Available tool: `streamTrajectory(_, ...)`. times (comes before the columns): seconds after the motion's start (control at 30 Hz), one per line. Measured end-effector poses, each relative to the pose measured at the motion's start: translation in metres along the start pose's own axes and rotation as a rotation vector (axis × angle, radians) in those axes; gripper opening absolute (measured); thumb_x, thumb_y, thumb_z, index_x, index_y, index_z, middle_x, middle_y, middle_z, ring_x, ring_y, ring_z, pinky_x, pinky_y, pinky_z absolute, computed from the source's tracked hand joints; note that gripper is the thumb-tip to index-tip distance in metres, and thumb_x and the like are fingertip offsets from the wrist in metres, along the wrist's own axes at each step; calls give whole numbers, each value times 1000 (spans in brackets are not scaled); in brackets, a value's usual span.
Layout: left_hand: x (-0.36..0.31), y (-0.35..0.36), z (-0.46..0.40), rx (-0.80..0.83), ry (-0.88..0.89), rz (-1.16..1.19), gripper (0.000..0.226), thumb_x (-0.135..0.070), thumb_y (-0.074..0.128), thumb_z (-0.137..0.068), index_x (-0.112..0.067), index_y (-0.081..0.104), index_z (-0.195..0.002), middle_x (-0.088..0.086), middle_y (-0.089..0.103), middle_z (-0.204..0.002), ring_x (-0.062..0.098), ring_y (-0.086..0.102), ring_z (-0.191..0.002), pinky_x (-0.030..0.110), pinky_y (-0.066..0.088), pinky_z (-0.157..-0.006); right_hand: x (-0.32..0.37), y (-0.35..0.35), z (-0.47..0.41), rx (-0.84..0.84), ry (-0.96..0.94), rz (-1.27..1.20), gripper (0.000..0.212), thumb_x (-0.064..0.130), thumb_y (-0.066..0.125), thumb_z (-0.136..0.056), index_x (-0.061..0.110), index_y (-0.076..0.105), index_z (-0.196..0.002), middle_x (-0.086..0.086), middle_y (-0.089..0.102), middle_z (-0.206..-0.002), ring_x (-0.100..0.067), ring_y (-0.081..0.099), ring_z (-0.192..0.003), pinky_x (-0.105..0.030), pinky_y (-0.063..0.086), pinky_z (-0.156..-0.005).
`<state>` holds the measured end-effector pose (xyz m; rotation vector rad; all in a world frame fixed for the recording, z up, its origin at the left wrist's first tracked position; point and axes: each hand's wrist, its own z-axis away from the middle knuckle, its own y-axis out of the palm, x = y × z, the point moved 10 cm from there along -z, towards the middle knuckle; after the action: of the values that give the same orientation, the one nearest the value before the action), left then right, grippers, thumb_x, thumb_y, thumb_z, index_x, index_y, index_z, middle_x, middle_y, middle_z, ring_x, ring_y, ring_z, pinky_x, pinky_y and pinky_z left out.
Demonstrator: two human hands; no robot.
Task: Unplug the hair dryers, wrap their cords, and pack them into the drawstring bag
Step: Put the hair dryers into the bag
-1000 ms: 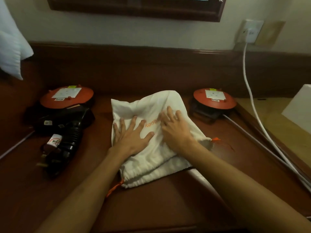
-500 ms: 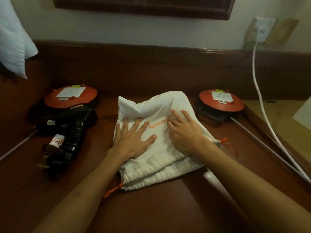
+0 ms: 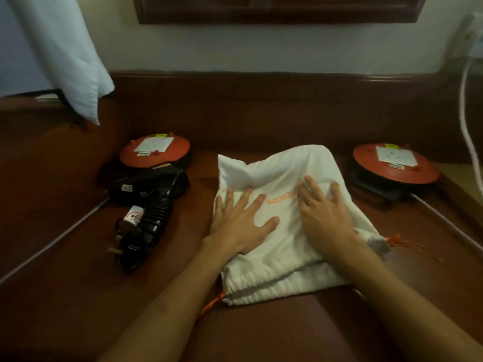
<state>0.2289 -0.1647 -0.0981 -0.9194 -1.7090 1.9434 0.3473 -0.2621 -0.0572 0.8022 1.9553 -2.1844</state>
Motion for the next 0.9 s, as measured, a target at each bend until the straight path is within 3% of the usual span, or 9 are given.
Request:
streamTrajectory(0.1,4,-2,-4,3,-7,22,84,-87,17,-84,-47,2,-157,-12,-10,-168,28,-23,-152,55,-14,-121,1,-3,0,-100,-4,-46,65,32,35,-104,11,13,-160,-8,3,-170,-28,-13,-155,-62,1,-121)
streamTrajectory(0.17,8,-8,-6,-16,9,55,85,-87,23,-84,-45,10,-157,-10,-4,-169,28,-18,-154,55,-11,-122,1,-10,1,-207,-7,-143,56,27,44,-99,12,39,-153,-10,32,-163,-28,9,-156,-63,3,-120)
streamTrajectory(0.27,5,-35,3,-175,78,267,79,-74,50,-85,-37,33,-153,-6,26,-164,21,12,-153,50,6,-125,4,-21,9,-393,-25,-229,28,20,57,-90,14,75,-110,-7,71,-126,-29,50,-139,-63,13,-119)
streamTrajectory(0.4,34,-91,34,-529,60,463,48,-43,71,-87,-25,62,-131,-5,61,-137,16,47,-130,35,38,-110,30,-50,28,-525,-83,-364,15,25,62,-92,20,77,-92,1,77,-105,-24,66,-116,-59,24,-115)
streamTrajectory(0.53,73,-96,67,-608,-79,484,24,-29,69,-89,-21,71,-111,-4,67,-120,18,53,-116,34,46,-97,66,-43,32,-356,-170,-461,43,42,25,-98,21,62,-90,3,68,-99,-25,62,-98,-42,41,-94)
streamTrajectory(0.6,65,-81,77,-521,-57,459,19,-29,67,-90,-24,71,-109,-6,65,-120,15,52,-116,33,45,-97,71,-31,34,-303,-161,-495,46,45,19,-98,20,58,-96,2,63,-105,-26,58,-101,-39,41,-85)
streamTrajectory(0.67,45,-59,81,-356,11,408,24,-38,63,-92,-30,68,-114,-11,61,-127,14,49,-122,35,42,-101,67,-26,36,-301,-130,-550,35,41,32,-103,20,59,-101,1,64,-115,-27,58,-108,-40,41,-88)
streamTrajectory(0.8,29,-33,83,-169,86,259,40,-56,51,-95,-42,53,-133,-14,39,-152,9,30,-145,39,17,-117,61,-25,40,-286,-94,-649,34,41,43,-103,19,66,-115,-4,63,-133,-27,55,-125,-41,40,-99)
streamTrajectory(0.9,38,-32,85,-121,31,287,46,-56,48,-98,-43,47,-142,-13,26,-163,6,16,-152,48,-2,-123,57,-29,50,-302,-68,-700,46,48,33,-100,22,70,-107,0,69,-125,-24,61,-120,-40,45,-99)
